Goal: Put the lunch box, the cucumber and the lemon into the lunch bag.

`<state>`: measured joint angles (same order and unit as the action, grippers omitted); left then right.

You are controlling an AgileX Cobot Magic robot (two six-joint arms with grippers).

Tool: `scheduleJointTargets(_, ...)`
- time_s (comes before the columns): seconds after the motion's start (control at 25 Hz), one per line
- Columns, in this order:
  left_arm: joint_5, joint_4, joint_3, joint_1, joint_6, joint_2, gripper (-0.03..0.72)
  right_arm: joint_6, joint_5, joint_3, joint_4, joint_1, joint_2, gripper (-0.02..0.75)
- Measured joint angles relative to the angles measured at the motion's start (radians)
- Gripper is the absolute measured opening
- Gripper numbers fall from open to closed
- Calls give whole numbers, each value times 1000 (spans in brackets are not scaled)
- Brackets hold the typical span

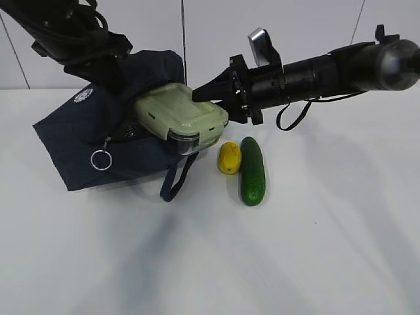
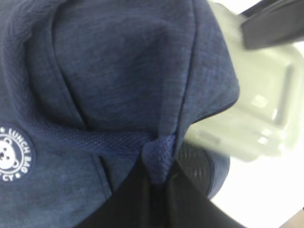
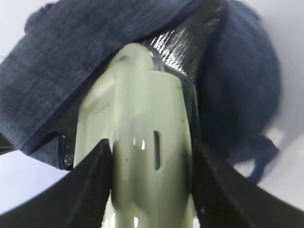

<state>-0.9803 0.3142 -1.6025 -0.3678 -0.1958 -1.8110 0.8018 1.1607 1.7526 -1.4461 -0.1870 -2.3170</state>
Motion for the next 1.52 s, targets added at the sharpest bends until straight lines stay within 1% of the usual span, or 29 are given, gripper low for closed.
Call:
scheduleJointTargets(0.16, 0, 5, 0, -4, -1, 0, -2, 6, 3, 16, -44, -31, -44, 389)
scheduleJointTargets(0.28, 0, 9, 0, -6, -1, 0, -2, 22, -3, 16, -109, -37, -76, 389)
scheduleJointTargets(0.52, 0, 33, 0, -8, -1, 0, -2, 62, -19, 18, -185, -60, -85, 389)
scheduleJointTargets(0.68, 0, 40, 0, -10, -1, 0, -2, 85, -55, 18, -192, -85, -85, 389)
scheduleJointTargets(0.84, 0, 45, 0, -10, -1, -7, -2, 112, -129, 18, -215, -118, -85, 389)
scheduleJointTargets(1.04, 0, 83, 0, -10, -1, -52, -2, 140, -202, 18, -235, -142, -94, 389)
scheduleJointTargets(1.28, 21, 96, 0, -10, -1, -85, -2, 145, -216, 32, -272, -142, -148, 389)
scheduleJointTargets(1.52, 44, 96, 0, -10, -2, -89, -2, 145, -236, 80, -277, -159, -186, 389)
